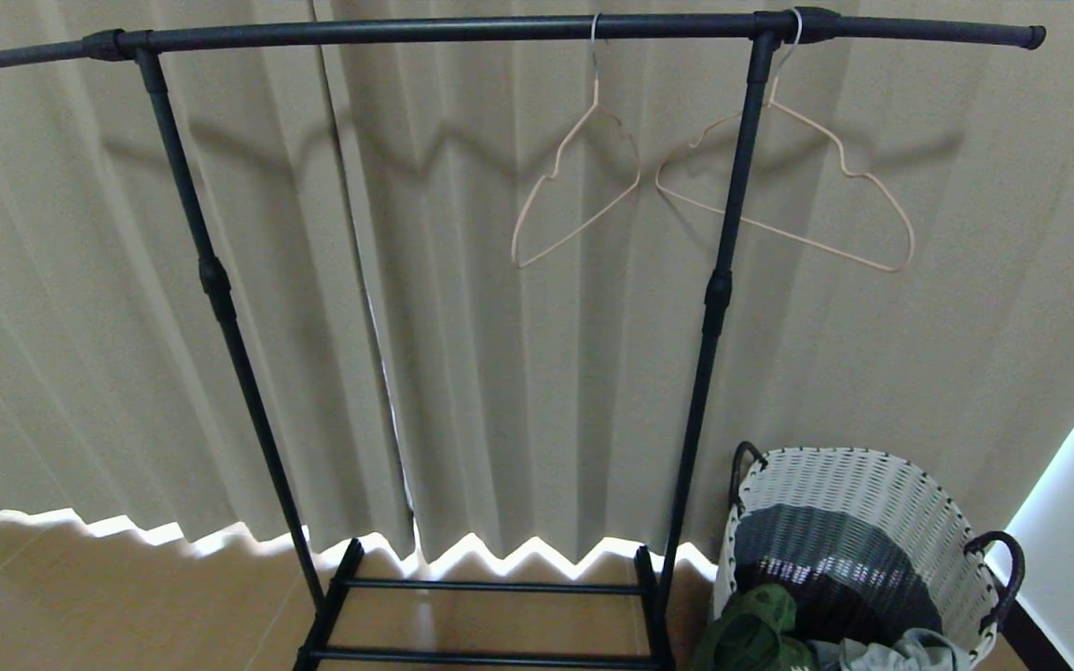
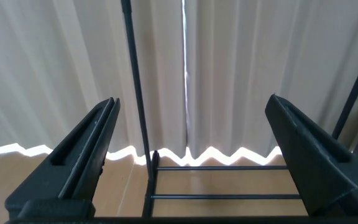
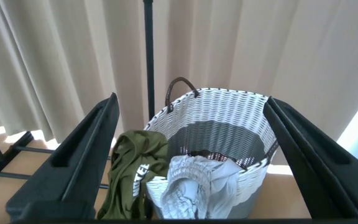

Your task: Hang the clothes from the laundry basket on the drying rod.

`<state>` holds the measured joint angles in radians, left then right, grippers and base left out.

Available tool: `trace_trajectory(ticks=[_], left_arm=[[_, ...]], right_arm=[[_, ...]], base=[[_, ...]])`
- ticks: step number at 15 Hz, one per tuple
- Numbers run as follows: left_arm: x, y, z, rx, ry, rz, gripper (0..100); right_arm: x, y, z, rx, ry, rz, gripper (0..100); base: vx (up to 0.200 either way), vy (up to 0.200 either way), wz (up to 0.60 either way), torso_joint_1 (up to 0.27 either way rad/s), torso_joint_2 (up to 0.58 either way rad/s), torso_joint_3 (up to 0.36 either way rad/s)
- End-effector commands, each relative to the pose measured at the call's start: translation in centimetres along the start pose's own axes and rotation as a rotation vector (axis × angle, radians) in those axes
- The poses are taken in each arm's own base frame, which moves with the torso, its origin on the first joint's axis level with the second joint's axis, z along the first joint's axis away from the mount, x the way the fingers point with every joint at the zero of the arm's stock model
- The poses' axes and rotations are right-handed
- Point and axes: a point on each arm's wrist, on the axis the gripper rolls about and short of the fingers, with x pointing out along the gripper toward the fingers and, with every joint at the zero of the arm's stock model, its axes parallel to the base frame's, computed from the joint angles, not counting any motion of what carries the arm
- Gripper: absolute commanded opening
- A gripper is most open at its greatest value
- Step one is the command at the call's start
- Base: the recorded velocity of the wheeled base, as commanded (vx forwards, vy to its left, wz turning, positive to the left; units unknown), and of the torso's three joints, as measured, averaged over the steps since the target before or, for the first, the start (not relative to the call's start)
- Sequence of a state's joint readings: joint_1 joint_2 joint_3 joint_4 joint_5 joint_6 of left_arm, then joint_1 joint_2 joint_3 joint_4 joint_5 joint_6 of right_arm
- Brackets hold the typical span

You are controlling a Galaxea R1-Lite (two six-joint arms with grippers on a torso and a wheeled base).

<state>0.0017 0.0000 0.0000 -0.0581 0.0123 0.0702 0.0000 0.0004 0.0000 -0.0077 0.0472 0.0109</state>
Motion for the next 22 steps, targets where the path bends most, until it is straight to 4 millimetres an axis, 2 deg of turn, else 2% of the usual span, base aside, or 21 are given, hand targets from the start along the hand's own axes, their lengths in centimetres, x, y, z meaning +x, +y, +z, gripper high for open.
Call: trace_trajectory(ticks=[1, 10, 11, 13, 14, 16, 18, 21, 22], left_arm=[[0.0, 0.0, 0.0, 0.0, 0.0, 0.0, 100], [0.0, 0.0, 0.0, -0.018, 0.0, 0.001, 100], [0.0, 0.0, 0.0, -0.018, 0.0, 0.001, 100], [0.0, 0.0, 0.0, -0.015, 0.0, 0.0, 100], [0.0, 0.0, 0.0, -0.015, 0.001, 0.0, 100], [0.0, 0.0, 0.0, -0.017, 0.0, 0.001, 100], [0.0, 0.0, 0.0, -0.017, 0.0, 0.001, 100], [0.0, 0.0, 0.0, -0.018, 0.0, 0.001, 100], [0.0, 0.0, 0.0, -0.018, 0.0, 0.001, 100]], right_arm=[[0.0, 0.0, 0.0, 0.0, -0.002, 0.0, 100], [0.0, 0.0, 0.2, -0.047, -0.01, 0.003, 100], [-0.2, 0.0, 0.7, -0.094, -0.027, 0.007, 100], [0.0, 0.0, 3.6, -0.172, -0.015, 0.055, 100], [0.6, 0.0, 4.5, -0.2, 0.022, 0.079, 100], [3.1, 0.0, 5.5, -0.202, 0.192, 0.12, 100], [5.8, 0.1, 5.4, -0.2, 0.382, 0.137, 100], [9.2, 0.2, 4.1, -0.228, 0.638, 0.163, 100], [9.2, 0.2, 4.1, -0.228, 0.638, 0.163, 100]], base=[[0.0, 0.0, 0.0, 0.0, 0.0, 0.0], [0.0, 0.0, 0.0, 0.0, 0.0, 0.0], [0.0, 0.0, 0.0, 0.0, 0.0, 0.0], [0.0, 0.0, 0.0, 0.0, 0.0, 0.0], [-0.2, 0.0, 0.0, 0.002, 0.0, -0.007], [-0.2, -0.2, 0.0, 0.007, 0.0, 0.002], [-0.1, -0.1, 0.0, -0.001, 0.0, 0.004], [0.0, 0.0, 0.0, 0.0, 0.0, 0.0], [0.0, 0.0, 0.0, 0.0, 0.0, 0.0]])
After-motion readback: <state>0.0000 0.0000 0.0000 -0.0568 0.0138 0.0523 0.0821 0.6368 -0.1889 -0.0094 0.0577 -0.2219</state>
